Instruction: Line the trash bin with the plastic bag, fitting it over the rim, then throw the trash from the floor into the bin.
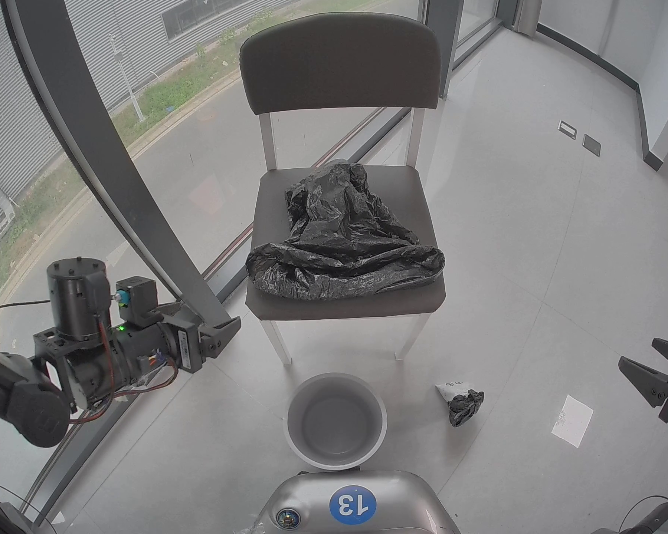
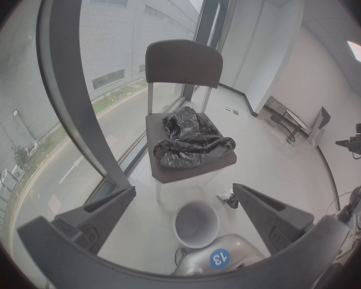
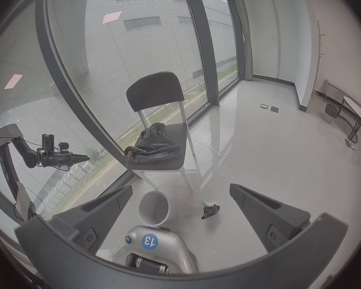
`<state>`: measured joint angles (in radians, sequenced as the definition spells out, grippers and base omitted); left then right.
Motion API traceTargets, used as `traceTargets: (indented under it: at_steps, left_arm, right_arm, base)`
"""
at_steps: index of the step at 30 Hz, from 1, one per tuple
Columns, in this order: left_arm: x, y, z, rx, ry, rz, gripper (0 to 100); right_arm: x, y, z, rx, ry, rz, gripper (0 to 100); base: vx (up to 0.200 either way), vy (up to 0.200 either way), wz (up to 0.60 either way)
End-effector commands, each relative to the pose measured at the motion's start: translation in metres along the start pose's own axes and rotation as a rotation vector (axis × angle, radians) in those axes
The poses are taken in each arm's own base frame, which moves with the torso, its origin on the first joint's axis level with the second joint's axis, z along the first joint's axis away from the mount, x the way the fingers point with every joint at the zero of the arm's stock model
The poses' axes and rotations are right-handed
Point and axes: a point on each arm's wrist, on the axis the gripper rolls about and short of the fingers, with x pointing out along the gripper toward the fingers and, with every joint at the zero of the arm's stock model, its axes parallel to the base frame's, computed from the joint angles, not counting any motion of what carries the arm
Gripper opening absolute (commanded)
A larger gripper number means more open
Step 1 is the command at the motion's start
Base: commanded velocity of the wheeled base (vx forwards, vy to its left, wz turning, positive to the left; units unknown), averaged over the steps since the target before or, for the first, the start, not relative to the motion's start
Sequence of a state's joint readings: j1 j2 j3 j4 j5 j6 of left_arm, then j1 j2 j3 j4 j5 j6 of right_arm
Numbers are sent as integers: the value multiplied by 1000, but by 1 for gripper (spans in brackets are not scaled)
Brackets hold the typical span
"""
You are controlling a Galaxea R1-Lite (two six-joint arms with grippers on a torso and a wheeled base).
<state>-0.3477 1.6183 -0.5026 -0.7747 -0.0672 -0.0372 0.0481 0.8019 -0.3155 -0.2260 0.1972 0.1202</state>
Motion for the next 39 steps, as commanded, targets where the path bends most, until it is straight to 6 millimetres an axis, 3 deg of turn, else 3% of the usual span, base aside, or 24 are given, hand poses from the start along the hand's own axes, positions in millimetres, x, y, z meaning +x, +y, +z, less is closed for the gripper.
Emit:
traceTargets:
  at_steps: [1,8,12,17,20,39]
  left_arm:
    - [47,4,-10,5,19,6,100]
    - [101,7,-8,11,4,52,100]
    - [119,7,-2,10,-33,109,100]
    - [145,5,-13,16,-56,152,100]
    - [156,2,-11,17,-92,166,100]
    - [210,-1,-20,16,-156,180,100]
  right_arm:
    - [-8,2,-3,-8,-38,15,100]
    - [-23,7,-8,-33,-88,99,100]
    - [-29,8,-11,-39,-115,103,100]
    - [-39,7,-31,-116,-132,126,100]
    - [-42,7,-41,-143,-136,141,100]
    - [-50,7,-50,-148,-161,145,100]
  base:
    - [0,0,0]
    - [0,0,0]
    - [0,0,0]
    - [0,0,0]
    - [0,0,0]
    - [0,0,0]
